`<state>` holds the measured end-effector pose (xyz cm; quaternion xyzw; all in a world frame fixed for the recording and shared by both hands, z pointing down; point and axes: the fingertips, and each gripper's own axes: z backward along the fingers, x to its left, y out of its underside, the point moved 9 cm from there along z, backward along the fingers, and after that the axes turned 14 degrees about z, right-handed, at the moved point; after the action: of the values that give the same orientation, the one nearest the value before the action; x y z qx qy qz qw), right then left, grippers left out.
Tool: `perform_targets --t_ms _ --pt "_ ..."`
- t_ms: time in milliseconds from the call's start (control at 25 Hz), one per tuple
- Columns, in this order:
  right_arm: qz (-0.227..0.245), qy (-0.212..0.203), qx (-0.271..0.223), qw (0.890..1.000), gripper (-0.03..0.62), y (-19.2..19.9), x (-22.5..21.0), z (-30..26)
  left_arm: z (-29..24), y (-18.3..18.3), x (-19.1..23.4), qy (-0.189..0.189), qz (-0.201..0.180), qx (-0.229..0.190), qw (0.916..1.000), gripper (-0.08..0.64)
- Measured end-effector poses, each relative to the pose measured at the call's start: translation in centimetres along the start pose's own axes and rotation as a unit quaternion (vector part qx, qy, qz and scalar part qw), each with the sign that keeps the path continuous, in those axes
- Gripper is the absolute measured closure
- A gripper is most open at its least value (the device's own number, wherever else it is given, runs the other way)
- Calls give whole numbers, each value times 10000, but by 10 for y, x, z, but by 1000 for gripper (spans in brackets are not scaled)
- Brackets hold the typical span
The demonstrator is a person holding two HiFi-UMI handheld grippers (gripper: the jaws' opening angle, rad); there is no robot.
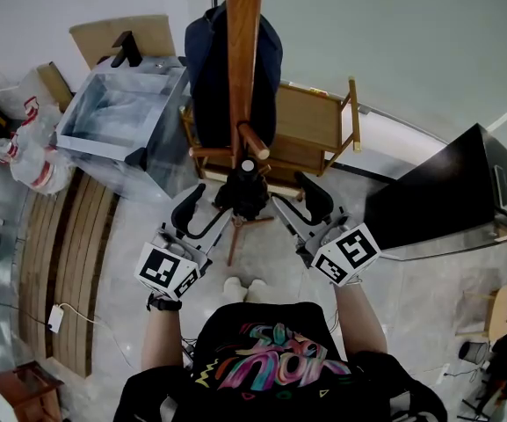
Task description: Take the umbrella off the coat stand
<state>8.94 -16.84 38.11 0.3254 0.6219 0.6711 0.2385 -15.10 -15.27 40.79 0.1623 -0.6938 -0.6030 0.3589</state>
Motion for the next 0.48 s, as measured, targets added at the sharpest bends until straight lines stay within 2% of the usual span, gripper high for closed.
perform_targets --t_ms 280,480 --pt "-26 -434 81 9990 316 24 0 -27 -27 45 15 97 113 549 9984 284" --pt "-141 -787 339 9962 284 44 0 -50 -42 69 21 30 233 681 9974 272"
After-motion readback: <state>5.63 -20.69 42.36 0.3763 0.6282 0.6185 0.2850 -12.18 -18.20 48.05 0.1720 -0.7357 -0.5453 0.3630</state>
